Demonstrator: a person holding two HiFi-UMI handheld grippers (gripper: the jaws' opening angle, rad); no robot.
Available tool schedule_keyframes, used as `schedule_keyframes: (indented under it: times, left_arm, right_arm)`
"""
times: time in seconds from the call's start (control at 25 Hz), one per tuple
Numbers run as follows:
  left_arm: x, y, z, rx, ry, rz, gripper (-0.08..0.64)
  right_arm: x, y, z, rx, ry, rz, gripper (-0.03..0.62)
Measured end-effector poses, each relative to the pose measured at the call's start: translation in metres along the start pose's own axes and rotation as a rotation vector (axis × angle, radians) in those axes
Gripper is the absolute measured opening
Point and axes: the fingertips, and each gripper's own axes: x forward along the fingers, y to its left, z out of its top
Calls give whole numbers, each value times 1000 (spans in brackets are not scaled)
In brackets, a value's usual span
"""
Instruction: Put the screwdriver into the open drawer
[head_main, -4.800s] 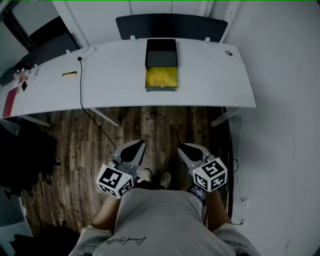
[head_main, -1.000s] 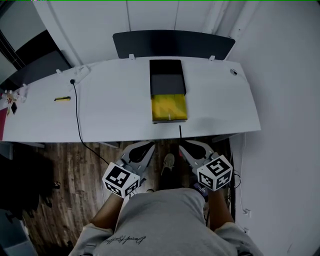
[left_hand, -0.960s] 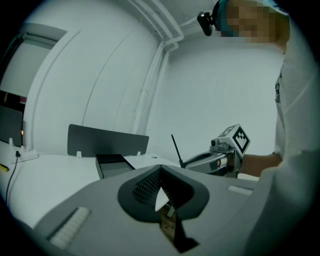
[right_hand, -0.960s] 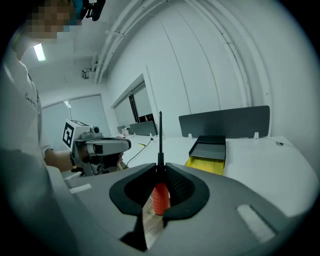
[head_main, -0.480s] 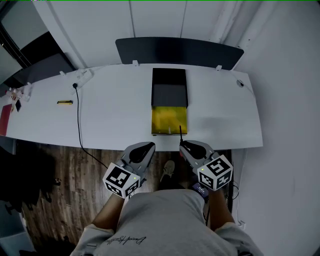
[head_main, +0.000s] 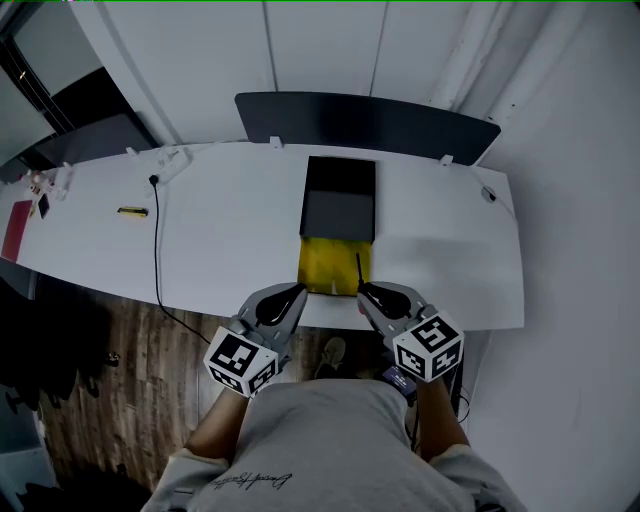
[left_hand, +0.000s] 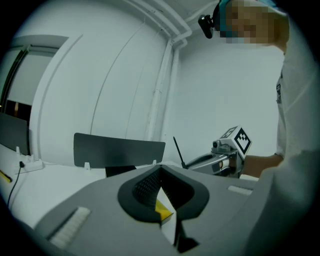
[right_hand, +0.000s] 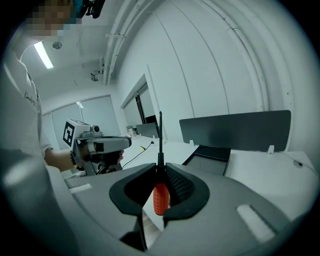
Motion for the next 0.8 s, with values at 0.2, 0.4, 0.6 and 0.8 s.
schedule_keyframes:
  times: [0.2, 0.4, 0.6, 0.8]
  left_arm:
    - [19, 6, 2, -2, 2, 26, 0]
    - [29, 11, 5, -4, 6, 47, 0]
    - [32, 11, 3, -4, 30, 47, 0]
    - [34, 16, 2, -6, 43, 38, 0]
  right_arm:
    - [3, -22, 6, -7, 4, 16, 74]
    - [8, -34, 10, -14, 11, 31, 74]
    - [6, -37, 11, -1, 9, 33, 74]
    - [5, -36, 12, 3, 14, 24, 74]
